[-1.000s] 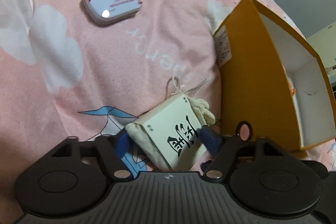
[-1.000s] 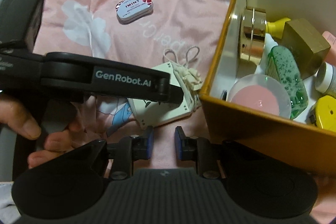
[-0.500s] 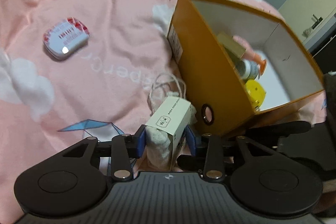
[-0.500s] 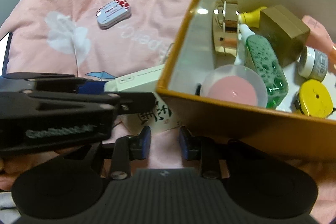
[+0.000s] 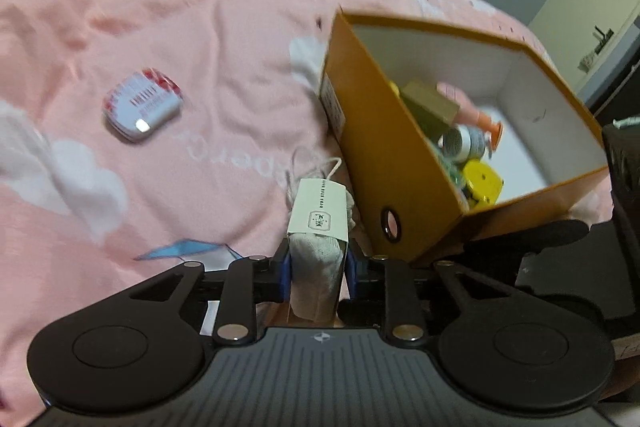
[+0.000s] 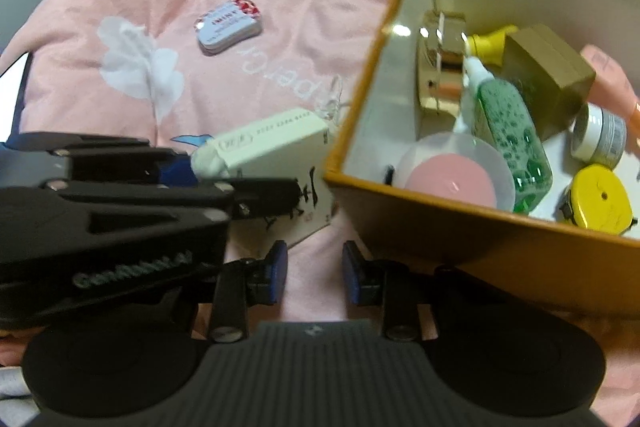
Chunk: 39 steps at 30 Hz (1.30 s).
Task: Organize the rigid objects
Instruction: 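Lift the white calligraphy box with the left gripper while the right gripper approaches the IMINT tin, then grasp the red-and-white IMINT tin with the right gripper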
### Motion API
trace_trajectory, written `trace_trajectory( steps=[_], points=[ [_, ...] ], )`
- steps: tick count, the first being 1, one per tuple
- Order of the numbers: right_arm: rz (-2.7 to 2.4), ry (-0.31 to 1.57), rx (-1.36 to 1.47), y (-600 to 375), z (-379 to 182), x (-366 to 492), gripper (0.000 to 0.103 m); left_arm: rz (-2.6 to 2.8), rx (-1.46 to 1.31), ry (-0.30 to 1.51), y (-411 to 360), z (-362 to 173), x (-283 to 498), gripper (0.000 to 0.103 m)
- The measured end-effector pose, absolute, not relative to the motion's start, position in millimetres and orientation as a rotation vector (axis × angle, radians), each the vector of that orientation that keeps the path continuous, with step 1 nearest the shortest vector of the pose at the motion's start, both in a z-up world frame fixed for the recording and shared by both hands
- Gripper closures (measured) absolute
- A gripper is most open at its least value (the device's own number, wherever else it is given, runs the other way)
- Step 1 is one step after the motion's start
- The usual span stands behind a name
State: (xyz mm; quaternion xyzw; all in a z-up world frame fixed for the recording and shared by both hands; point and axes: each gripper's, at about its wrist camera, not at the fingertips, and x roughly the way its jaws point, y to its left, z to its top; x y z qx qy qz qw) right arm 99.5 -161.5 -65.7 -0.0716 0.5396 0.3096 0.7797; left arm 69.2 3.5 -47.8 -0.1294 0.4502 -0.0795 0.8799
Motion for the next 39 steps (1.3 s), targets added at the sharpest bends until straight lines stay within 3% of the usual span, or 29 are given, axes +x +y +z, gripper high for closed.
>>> trace_trajectory(
  steps=[6,11,17,24,39],
  points=[
    [0.766,1.075,-0.24,-141,-45,84,0.069,-0.081,-0.268,0.883,21,-25,57,0.075],
    [0.848,1.039,-0.298,-123,-29,82,0.074,-0.024,-0.279,0.829,42,-12,53,0.075],
    [0.854,0.952,-0.364,-98,-8,101,0.066,0.044,-0.298,0.771,65,1,59,0.075],
    [0.843,0.922,-0.367,-67,-6,146,0.043,0.13,-0.308,0.727,86,6,74,0.075],
    [0.92,0.974,-0.372,-5,-41,196,0.031,0.27,-0.416,0.721,145,-1,95,0.075]
  ],
)
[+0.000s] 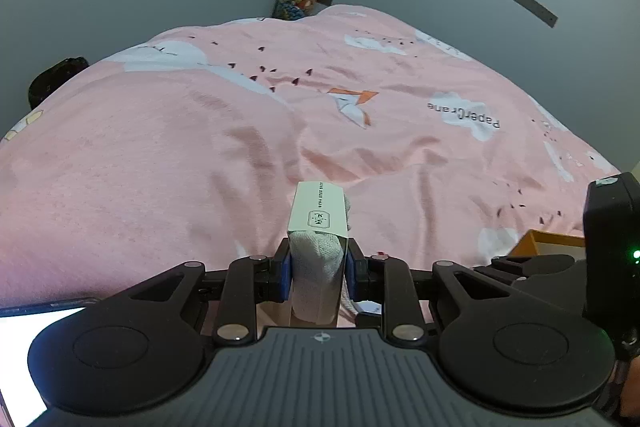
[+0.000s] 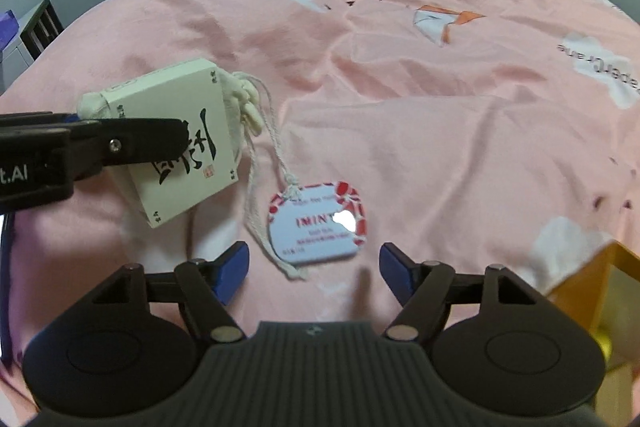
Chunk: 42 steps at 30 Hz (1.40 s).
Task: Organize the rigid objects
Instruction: 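Grasp the red-and-white IMINT tin with the right gripper, then lower the IMINT tin into the box and open the right gripper while the left gripper carries the white box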
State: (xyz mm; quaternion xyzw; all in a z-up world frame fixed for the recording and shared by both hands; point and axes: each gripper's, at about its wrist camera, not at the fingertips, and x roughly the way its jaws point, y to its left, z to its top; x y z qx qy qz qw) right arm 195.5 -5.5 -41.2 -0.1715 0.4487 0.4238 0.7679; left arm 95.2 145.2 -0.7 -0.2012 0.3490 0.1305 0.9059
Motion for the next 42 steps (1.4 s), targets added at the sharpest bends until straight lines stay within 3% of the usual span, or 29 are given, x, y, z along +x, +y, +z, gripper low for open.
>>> trace_trajectory(
  steps=[7,10,20,33,42],
  points=[
    [0.949,0.981,-0.398,13,-56,207,0.03,0.29,-0.424,0.744,150,-7,98,0.075],
    [0.946,0.993,-0.395,13,-60,211,0.041,0.29,-0.422,0.748,150,-8,100,0.075],
    [0.945,0.95,-0.357,-11,-35,199,0.042,0.275,-0.392,0.719,140,7,93,0.075],
    [0.784,0.836,-0.305,-136,50,187,0.042,0.013,-0.318,0.657,69,62,105,0.075],
    [0.601,0.911,-0.441,-242,58,195,0.041,-0.266,-0.284,0.695,-7,73,139,0.075]
  ],
)
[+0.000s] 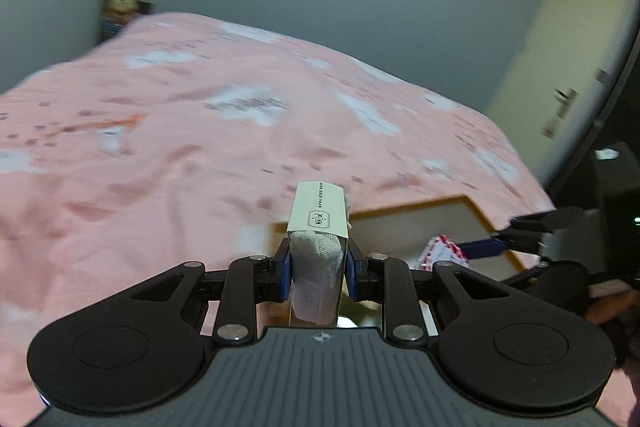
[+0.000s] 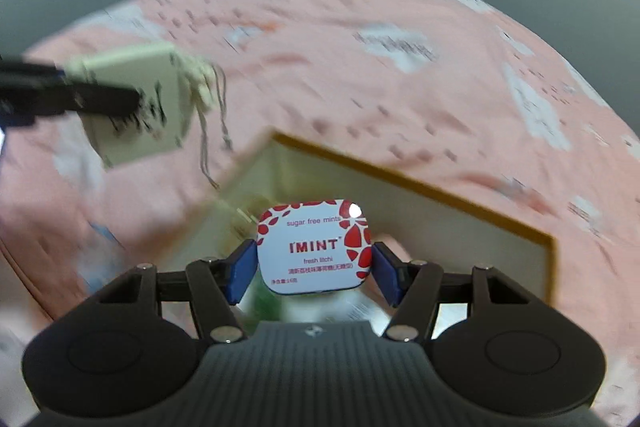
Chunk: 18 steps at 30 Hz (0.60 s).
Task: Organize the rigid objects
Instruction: 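Lower the IMINT tin into the box and open the right gripper while the left gripper carries the white box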
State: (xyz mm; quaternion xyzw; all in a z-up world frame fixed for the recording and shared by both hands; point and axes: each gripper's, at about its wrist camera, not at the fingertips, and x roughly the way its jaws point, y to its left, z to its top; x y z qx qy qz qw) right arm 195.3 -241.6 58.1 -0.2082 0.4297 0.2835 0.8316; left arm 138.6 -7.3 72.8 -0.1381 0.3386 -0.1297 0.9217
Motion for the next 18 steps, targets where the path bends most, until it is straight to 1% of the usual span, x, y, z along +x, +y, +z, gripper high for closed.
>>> trace_trajectory(
  steps=[5,10,14,18],
  points=[
    [0.538,1.039,-0.545,-277,29,213,0.041,-0.363,-0.271,0.753,-45,63,159,0.075],
    [0.626,1.187,-0.612,-288,-6,233,0.041,-0.403,-0.251,0.812,-69,52,170,0.075],
    [0.728,1.261,-0.691,-284,-23,242,0.041,-0.399,-0.231,0.838,-74,47,175,0.075],
    [0.759,1.287,-0.78,-278,-35,250,0.041,-0.396,-0.206,0.846,-82,43,182,0.075]
  ],
)
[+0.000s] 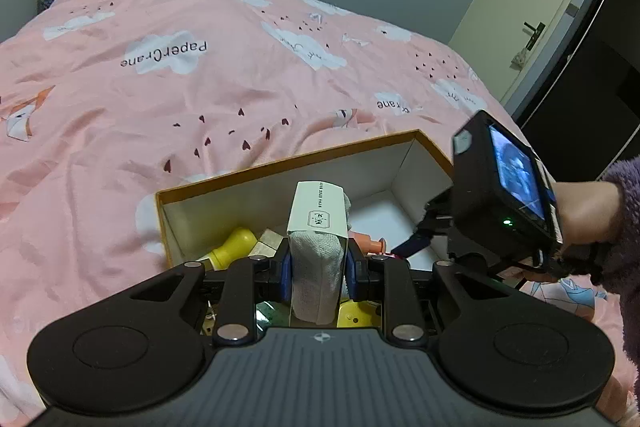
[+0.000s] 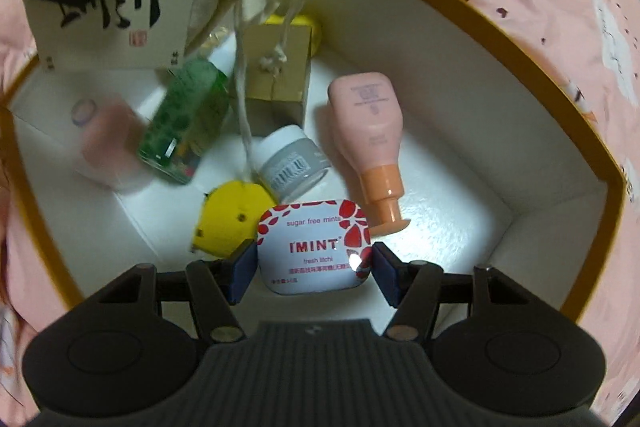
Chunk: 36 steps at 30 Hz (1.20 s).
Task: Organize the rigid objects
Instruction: 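Lower the IMINT tin into the box and open the right gripper while the left gripper carries the white box, then lower the white calligraphy box into the box and open the left gripper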
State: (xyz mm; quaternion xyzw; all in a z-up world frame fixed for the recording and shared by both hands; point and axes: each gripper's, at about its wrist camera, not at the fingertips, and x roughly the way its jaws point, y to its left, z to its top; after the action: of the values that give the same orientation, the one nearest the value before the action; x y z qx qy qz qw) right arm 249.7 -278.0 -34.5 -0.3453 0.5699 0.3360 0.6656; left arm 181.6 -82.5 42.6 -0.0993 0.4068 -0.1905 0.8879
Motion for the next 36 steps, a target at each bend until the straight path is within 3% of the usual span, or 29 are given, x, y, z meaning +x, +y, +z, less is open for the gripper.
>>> trace_trajectory(
  steps=[13,25,36],
  points=[
    [0.758,1.24,-0.902,-280,-42,249,0.041,-0.422,-0.217,0.915,-91,29,189,0.075],
    [0.551,1.037,-0.69,-323,25,219,0.035,-0.568,-0.302,1.083,-116,3,193,0.075],
    [0.525,0.977,-0.751,-337,27,220,0.036,-0.622,-0.438,1.255,-158,-41,224,0.075]
  ],
)
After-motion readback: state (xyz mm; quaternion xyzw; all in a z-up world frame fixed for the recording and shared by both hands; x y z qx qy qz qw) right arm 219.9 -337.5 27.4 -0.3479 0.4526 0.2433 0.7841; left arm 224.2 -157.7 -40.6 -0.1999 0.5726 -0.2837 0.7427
